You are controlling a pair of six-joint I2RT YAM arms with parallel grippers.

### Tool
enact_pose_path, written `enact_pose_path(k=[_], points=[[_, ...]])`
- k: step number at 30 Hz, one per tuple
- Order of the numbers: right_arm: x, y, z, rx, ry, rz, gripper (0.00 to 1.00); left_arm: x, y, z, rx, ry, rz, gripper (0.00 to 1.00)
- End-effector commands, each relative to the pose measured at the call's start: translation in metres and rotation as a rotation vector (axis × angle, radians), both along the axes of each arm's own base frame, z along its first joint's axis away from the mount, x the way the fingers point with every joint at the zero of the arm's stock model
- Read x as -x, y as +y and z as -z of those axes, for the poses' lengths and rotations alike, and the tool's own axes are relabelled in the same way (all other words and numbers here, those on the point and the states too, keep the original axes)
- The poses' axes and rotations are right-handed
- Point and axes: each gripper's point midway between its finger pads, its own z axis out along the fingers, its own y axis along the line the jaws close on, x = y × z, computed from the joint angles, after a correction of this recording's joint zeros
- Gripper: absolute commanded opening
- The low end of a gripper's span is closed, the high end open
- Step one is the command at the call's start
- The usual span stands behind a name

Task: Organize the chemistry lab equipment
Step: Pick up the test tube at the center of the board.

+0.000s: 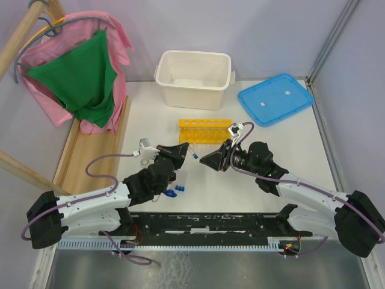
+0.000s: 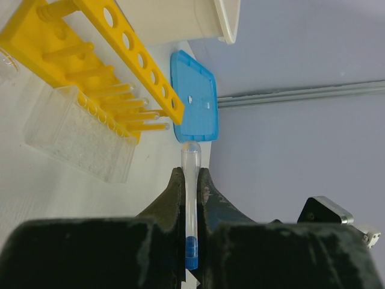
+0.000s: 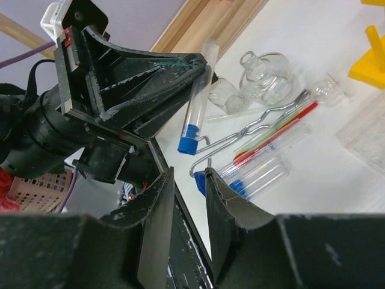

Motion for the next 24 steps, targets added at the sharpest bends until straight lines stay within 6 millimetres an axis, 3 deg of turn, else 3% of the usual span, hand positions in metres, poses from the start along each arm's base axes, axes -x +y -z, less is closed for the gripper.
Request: enact_pose_path(k=[1, 24], points=[[0.006, 0.013, -0.037, -0.055, -0.114, -0.094, 0.35, -0.005, 0.003, -0.023, 0.035, -0.050, -0.034, 0.03], [-0.003, 0.027, -0.023, 0.031, -0.079, -0.142, 0.34, -0.001, -0.003, -0.023, -0.027, -0.066, 0.021, 0.03]])
